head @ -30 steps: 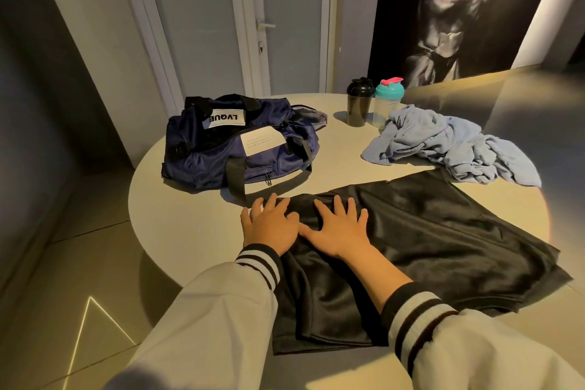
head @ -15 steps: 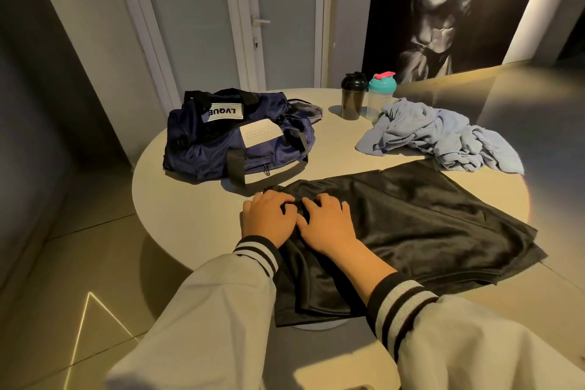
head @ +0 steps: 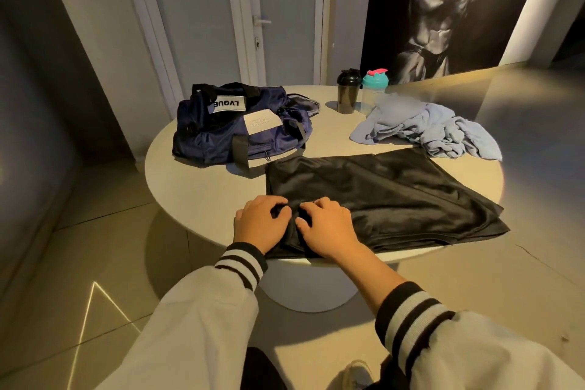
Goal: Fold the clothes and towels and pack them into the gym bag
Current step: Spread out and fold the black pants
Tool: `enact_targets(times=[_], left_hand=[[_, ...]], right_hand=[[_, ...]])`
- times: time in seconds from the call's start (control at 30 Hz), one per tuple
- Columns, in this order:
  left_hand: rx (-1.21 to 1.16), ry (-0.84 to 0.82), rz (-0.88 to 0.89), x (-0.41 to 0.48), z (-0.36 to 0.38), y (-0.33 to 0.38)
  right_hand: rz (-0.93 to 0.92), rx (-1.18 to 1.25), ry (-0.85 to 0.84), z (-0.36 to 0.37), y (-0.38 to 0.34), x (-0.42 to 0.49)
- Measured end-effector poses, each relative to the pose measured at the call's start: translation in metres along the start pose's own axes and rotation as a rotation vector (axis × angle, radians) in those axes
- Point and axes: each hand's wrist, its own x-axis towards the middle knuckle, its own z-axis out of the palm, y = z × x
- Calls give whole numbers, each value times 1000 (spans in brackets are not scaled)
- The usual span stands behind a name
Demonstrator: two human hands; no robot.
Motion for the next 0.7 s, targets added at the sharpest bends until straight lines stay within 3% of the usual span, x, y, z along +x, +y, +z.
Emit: enact_targets(times=[0.13,0.23,0.33,0.43,0.57,0.63,0.7], left_hand=[[93,-92,44,-15,1,-7],[-134,-21,-39,-16,1,-11],[-215,22,-53,-22,-2,-6],[-61,-64,19,-31,-3,-1],[236,-134,-15,-32,-8,-10],[361,-123,-50,-30,-13,-20],[313,11,-96,-31,-17,-23]], right_hand=[[-75,91,21,5,-3,-7],[-59,2,190,6,-2,-19],[-26,-24,183,9,0,-26],[-74,67,141,11,-1,-24],[-190,183,79,5,-8,-24],[-185,82,161,3,-5,-29],[-66,-38,267,1,4,-35]])
